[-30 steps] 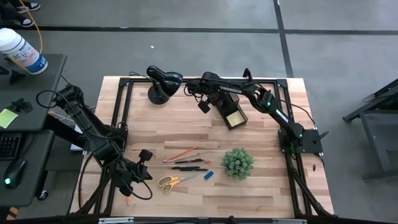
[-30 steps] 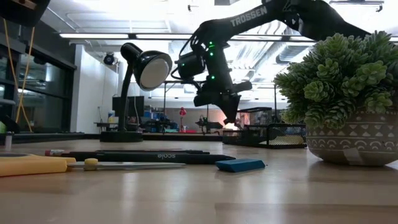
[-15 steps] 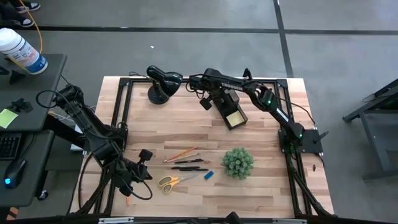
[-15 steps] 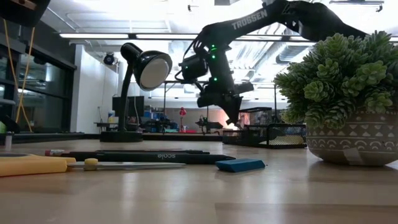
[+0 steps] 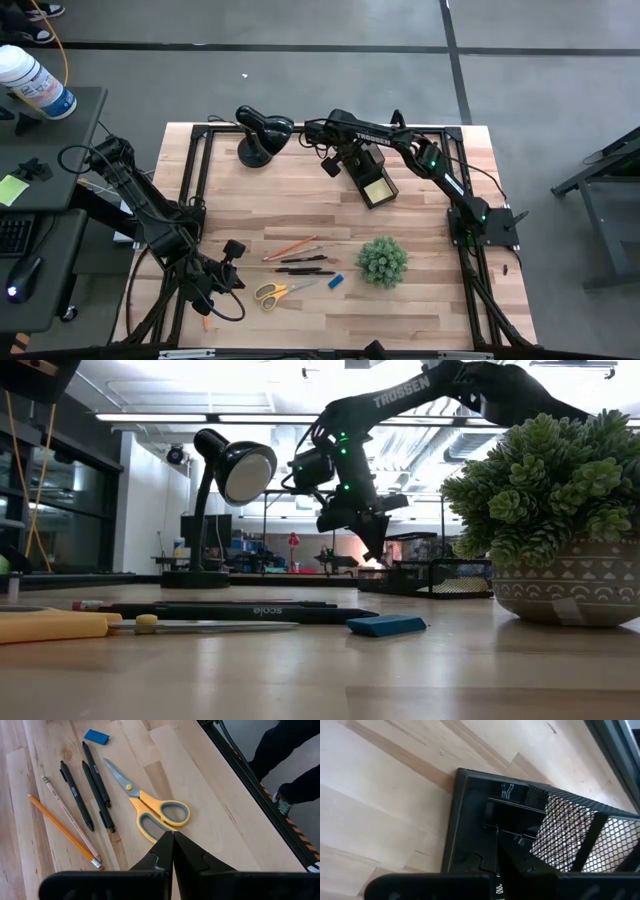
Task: Pick and place office supplies into organizer
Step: Put the binder clip into the desk organizer
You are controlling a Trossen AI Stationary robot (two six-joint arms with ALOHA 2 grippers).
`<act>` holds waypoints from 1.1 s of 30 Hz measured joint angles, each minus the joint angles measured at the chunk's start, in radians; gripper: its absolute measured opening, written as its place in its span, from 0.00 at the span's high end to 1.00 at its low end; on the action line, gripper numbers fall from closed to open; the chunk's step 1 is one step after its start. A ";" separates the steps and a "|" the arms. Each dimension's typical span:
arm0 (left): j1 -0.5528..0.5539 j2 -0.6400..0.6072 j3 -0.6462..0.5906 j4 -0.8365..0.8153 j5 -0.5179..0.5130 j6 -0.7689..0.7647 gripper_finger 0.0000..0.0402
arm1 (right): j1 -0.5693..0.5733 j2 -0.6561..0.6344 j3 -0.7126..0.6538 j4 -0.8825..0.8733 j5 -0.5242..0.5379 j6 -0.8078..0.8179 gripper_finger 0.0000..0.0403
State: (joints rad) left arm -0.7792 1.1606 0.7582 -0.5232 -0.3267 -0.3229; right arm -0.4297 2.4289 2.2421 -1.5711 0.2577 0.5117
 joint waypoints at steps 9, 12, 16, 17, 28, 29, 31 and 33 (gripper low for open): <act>0.000 0.000 0.000 0.000 0.000 0.000 1.00 | -0.003 0.000 0.000 0.000 -0.042 0.001 1.00; 0.000 0.000 0.000 0.000 0.000 0.000 1.00 | -0.003 0.000 0.000 0.000 -0.049 -0.005 1.00; 0.000 0.000 0.000 0.000 0.000 0.000 1.00 | -0.003 0.000 0.000 0.000 -0.054 -0.003 1.00; 0.000 0.000 0.000 0.000 0.000 0.000 1.00 | -0.004 0.000 0.000 0.000 -0.054 -0.002 1.00; 0.000 0.000 0.000 0.000 0.000 0.000 1.00 | -0.009 0.000 0.000 0.000 -0.054 0.003 1.00; 0.000 0.000 0.000 0.000 0.000 0.000 1.00 | -0.009 0.000 0.000 0.000 -0.053 0.003 1.00; 0.000 0.000 0.000 0.000 0.000 0.000 1.00 | -0.010 0.000 0.000 0.000 -0.054 0.000 1.00; 0.000 0.000 0.000 0.000 0.000 0.000 1.00 | -0.013 0.000 0.000 0.000 -0.057 -0.004 1.00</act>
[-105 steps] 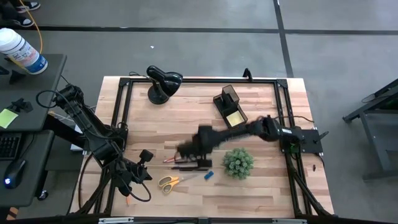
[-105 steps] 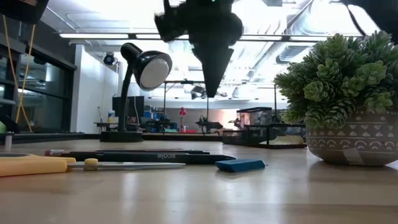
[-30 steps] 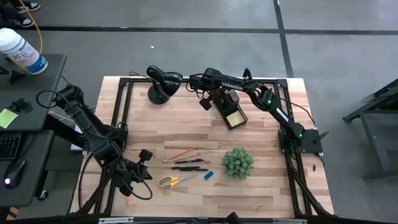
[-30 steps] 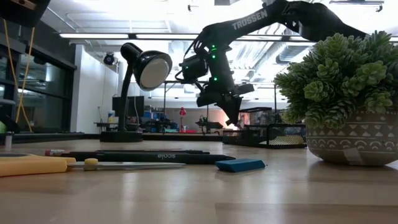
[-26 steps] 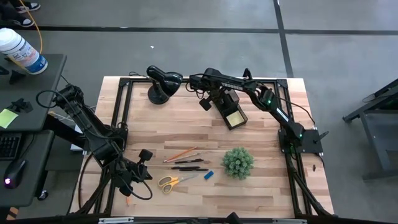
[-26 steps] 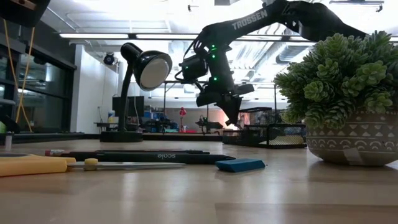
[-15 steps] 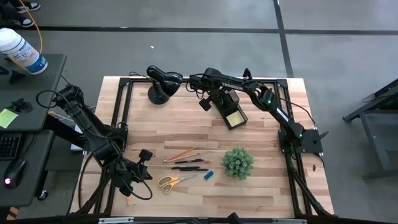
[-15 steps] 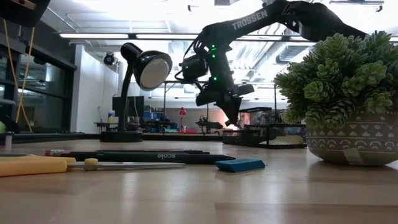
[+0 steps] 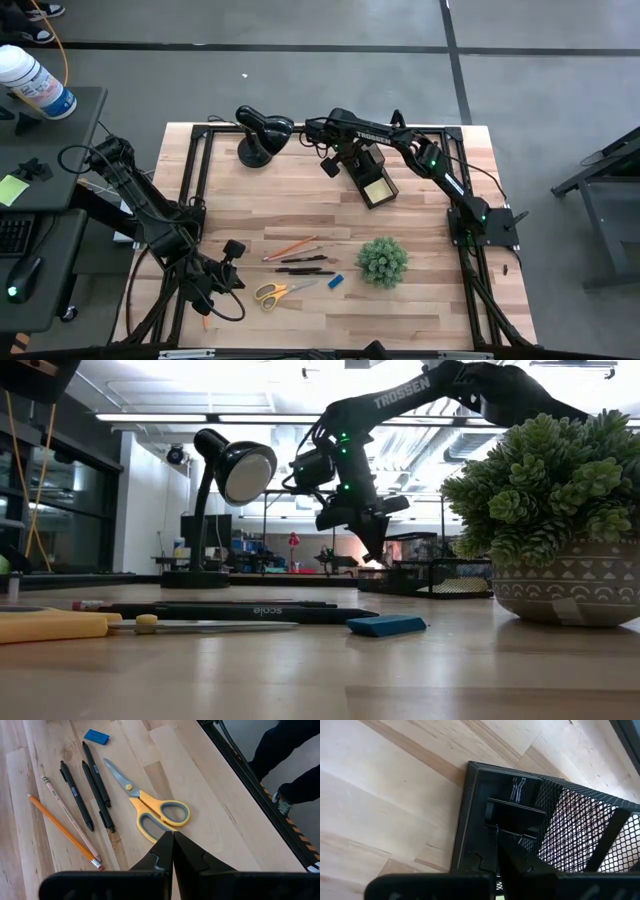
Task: Pick and place office supplies into organizer
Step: Put the binder clip into the desk organizer
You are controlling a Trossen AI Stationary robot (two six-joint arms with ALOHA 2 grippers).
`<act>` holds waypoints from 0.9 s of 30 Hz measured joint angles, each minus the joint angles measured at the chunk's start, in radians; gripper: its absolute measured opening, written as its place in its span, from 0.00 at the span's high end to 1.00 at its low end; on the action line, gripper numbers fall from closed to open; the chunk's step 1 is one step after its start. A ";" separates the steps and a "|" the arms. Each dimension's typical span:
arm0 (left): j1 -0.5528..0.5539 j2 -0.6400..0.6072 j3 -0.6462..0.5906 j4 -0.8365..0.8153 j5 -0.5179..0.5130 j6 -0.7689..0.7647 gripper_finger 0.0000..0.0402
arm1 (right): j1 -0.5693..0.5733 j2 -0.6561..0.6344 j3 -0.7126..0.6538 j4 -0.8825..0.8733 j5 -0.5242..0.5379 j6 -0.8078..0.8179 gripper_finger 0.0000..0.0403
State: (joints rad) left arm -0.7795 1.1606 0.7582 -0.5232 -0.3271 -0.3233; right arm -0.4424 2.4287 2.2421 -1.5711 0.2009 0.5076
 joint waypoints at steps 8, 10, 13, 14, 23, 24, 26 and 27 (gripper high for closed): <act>0.000 0.000 0.000 0.000 -0.006 0.000 1.00 | -0.010 0.000 0.000 0.000 -0.016 0.000 1.00; 0.000 0.000 0.000 0.000 -0.006 0.000 1.00 | -0.010 0.000 0.000 0.000 -0.018 0.000 1.00; 0.000 0.000 0.000 0.000 -0.006 0.000 1.00 | -0.011 0.006 0.001 0.000 -0.039 0.000 1.00; 0.000 0.000 0.000 0.000 -0.006 0.000 1.00 | -0.012 0.011 0.001 0.000 -0.055 -0.002 1.00; 0.000 0.000 0.000 0.001 -0.007 -0.008 1.00 | -0.003 0.028 0.000 0.000 -0.025 -0.018 1.00; 0.000 0.000 0.000 0.000 -0.007 -0.008 1.00 | -0.003 0.028 0.000 0.000 -0.027 -0.017 1.00; 0.000 0.000 0.000 0.000 -0.007 -0.007 1.00 | -0.006 0.028 0.000 0.000 -0.028 -0.018 1.00; 0.000 0.000 0.000 0.000 -0.007 -0.007 1.00 | -0.007 0.028 0.000 0.000 -0.028 -0.018 1.00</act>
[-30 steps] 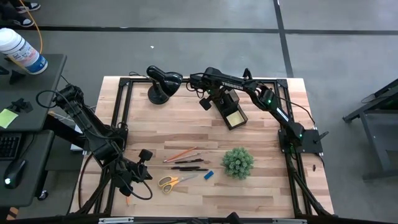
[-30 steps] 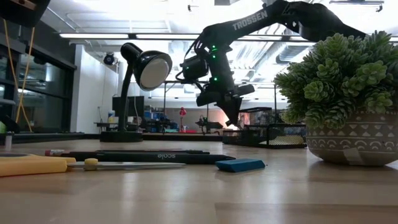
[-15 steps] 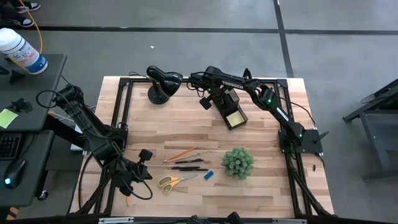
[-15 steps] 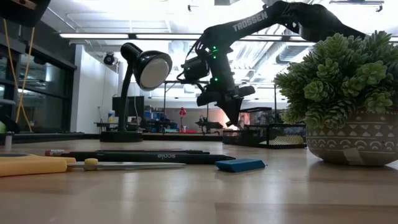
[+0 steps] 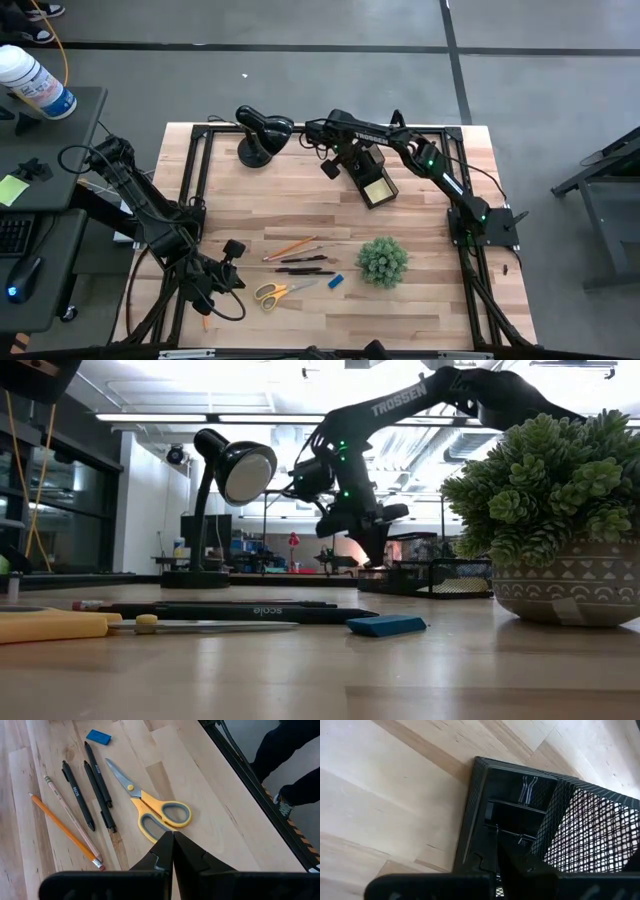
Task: Pick and place office supplies into organizer
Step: Put the binder clip into the desk organizer, then put the yellow scissors into the desk organizer
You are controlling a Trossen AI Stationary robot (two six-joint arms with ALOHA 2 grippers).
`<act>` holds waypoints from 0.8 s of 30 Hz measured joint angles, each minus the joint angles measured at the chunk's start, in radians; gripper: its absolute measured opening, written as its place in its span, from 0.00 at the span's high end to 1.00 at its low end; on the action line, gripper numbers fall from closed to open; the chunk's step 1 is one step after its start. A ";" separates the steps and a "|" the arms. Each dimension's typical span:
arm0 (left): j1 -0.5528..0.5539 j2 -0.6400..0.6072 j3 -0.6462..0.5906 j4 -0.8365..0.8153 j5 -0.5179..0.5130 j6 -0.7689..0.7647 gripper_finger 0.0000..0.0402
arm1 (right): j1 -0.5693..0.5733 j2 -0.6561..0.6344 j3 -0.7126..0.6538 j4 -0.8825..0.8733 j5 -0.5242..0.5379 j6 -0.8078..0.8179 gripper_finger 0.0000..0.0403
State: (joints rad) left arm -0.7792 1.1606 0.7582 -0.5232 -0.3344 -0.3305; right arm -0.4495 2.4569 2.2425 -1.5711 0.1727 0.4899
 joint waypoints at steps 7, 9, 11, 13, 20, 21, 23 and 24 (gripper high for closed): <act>0.000 0.000 0.000 0.000 0.000 0.000 1.00 | -0.003 0.000 0.000 0.000 -0.013 0.000 0.96; 0.000 0.000 0.000 0.000 0.000 0.000 1.00 | -0.003 0.000 0.000 0.000 -0.008 -0.004 0.93; 0.000 0.000 0.000 0.000 0.000 0.000 1.00 | -0.003 0.000 0.000 0.000 -0.007 -0.007 0.89; 0.000 0.000 0.000 0.000 0.000 0.000 1.00 | -0.003 0.000 0.000 0.000 -0.005 -0.008 0.85; 0.000 0.000 0.000 -0.001 0.000 0.000 1.00 | 0.009 -0.004 0.000 0.000 0.012 -0.021 0.79; 0.000 0.000 0.000 -0.001 0.000 0.000 1.00 | 0.016 -0.008 0.000 0.000 0.018 -0.025 0.79; 0.000 0.000 0.000 -0.002 0.000 0.000 1.00 | 0.033 -0.027 0.000 0.000 0.033 -0.028 0.79; 0.000 0.000 0.000 -0.003 0.000 0.001 1.00 | 0.041 -0.039 0.000 0.000 0.042 -0.028 0.79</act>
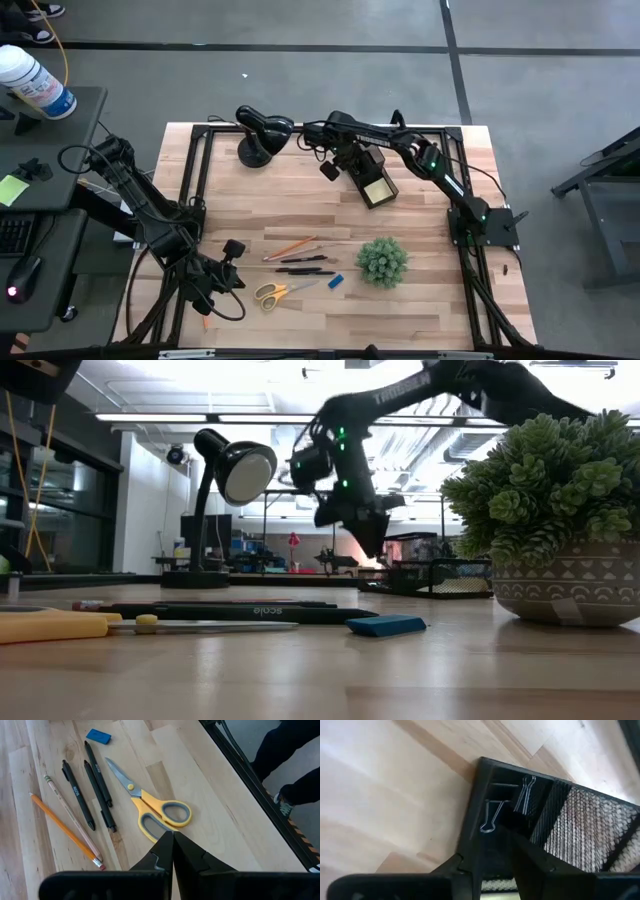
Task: Pick and place office supplies into organizer
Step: Put the yellow scissors into the desk organizer
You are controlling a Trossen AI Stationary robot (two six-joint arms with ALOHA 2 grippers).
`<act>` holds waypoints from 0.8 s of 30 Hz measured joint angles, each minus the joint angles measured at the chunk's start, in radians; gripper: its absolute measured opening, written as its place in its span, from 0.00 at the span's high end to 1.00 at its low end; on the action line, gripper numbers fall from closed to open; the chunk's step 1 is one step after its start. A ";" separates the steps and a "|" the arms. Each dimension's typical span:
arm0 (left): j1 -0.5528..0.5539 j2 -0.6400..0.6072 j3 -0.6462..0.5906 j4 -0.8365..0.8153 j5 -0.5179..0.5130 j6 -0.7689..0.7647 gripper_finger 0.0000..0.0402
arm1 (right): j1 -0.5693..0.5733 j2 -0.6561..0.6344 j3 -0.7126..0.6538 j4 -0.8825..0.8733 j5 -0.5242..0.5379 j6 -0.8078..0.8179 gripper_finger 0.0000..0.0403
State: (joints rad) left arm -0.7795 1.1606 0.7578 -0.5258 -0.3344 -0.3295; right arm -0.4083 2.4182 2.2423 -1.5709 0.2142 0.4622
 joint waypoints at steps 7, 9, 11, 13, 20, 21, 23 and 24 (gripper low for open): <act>0.000 0.000 0.000 -0.002 0.000 0.018 1.00 | 0.080 -0.093 0.001 0.000 0.011 0.031 0.79; 0.000 0.000 0.000 -0.002 0.000 0.032 1.00 | 0.124 -0.118 0.001 0.000 -0.016 0.031 0.79; 0.000 0.000 0.000 -0.002 -0.001 0.046 1.00 | 0.182 -0.139 0.001 0.000 -0.038 0.032 0.79; 0.000 0.000 0.000 -0.001 -0.002 0.059 1.00 | 0.244 -0.155 0.001 0.000 -0.042 0.037 0.79; 0.000 0.000 0.000 -0.001 -0.001 0.074 1.00 | 0.463 -0.168 0.001 0.000 -0.048 0.101 0.79; 0.000 0.000 0.000 -0.002 0.002 0.074 1.00 | 0.491 -0.168 0.001 0.003 -0.049 0.109 0.79; 0.000 0.000 0.000 -0.001 0.005 0.074 1.00 | 0.544 -0.168 0.001 0.014 -0.050 0.125 0.79; 0.000 0.000 0.000 -0.001 0.006 0.074 1.00 | 0.567 -0.168 0.001 0.020 -0.052 0.139 0.79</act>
State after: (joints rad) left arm -0.7793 1.1605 0.7580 -0.5270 -0.3288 -0.2550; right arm 0.1590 2.2501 2.2433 -1.5505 0.1619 0.6007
